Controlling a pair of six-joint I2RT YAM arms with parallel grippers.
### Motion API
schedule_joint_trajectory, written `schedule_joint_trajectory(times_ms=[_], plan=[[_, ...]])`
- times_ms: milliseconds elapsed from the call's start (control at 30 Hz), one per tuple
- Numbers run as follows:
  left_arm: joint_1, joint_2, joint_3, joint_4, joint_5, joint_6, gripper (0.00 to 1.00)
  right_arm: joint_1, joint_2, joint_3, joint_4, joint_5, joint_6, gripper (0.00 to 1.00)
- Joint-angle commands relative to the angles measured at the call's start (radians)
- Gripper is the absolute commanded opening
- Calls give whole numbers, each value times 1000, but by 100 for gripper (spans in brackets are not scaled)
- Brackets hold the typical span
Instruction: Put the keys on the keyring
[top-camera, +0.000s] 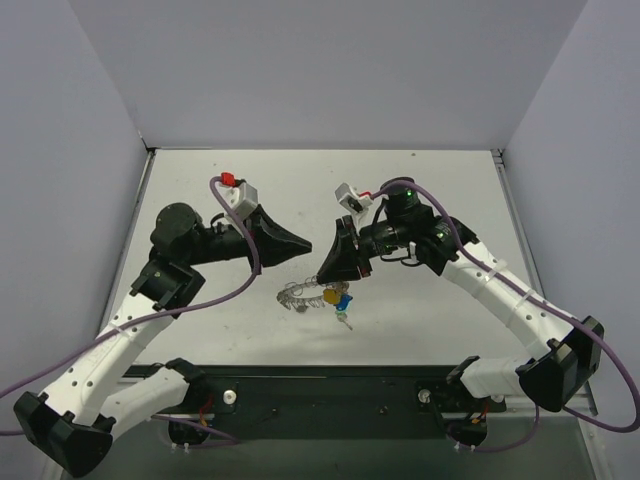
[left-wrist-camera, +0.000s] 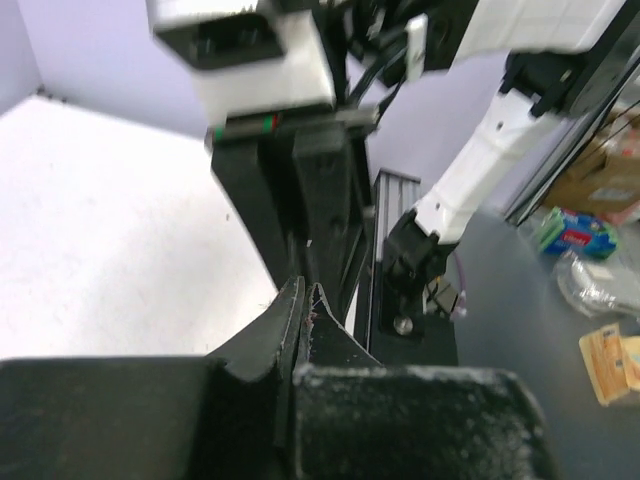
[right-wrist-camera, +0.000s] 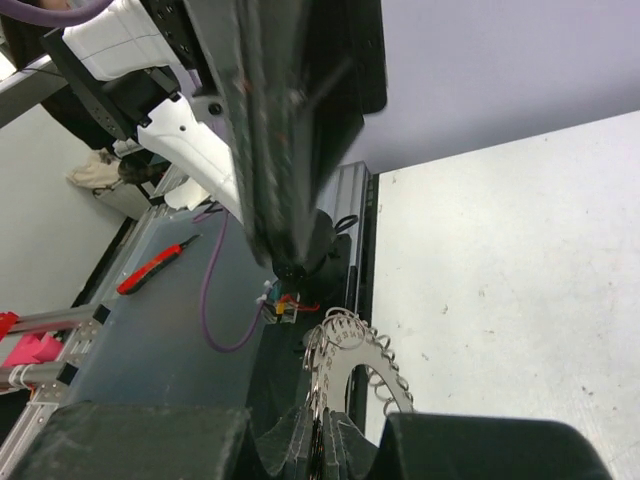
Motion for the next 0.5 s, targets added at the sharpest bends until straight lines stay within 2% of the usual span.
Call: schedule_joint_trajectory(times_ms=[0, 100, 167, 200, 233, 267, 333, 467], plan=[[15, -22, -42, 308, 37, -154, 0, 4, -27, -9, 90, -35, 22, 0], [15, -2, -15, 253, 87, -102, 0, 2, -35, -9, 94, -29, 23, 0], [15, 38, 80, 45, 129, -24, 0, 1, -33, 2, 87, -32, 23, 0], [15, 60, 121, -50, 176, 73, 17, -1, -33, 3, 85, -34, 23, 0], [15, 81, 161, -265, 196, 131, 27, -2, -30, 6, 79, -38, 19, 0], [13, 118, 245, -370, 201, 192, 33, -1, -30, 9, 74, -40, 16, 0], [12, 141, 304, -599, 183, 327, 45, -2, -27, 12, 61, -44, 10, 0], [10, 182, 393, -836, 135, 475, 50, -2, -24, 23, 34, -47, -9, 0]])
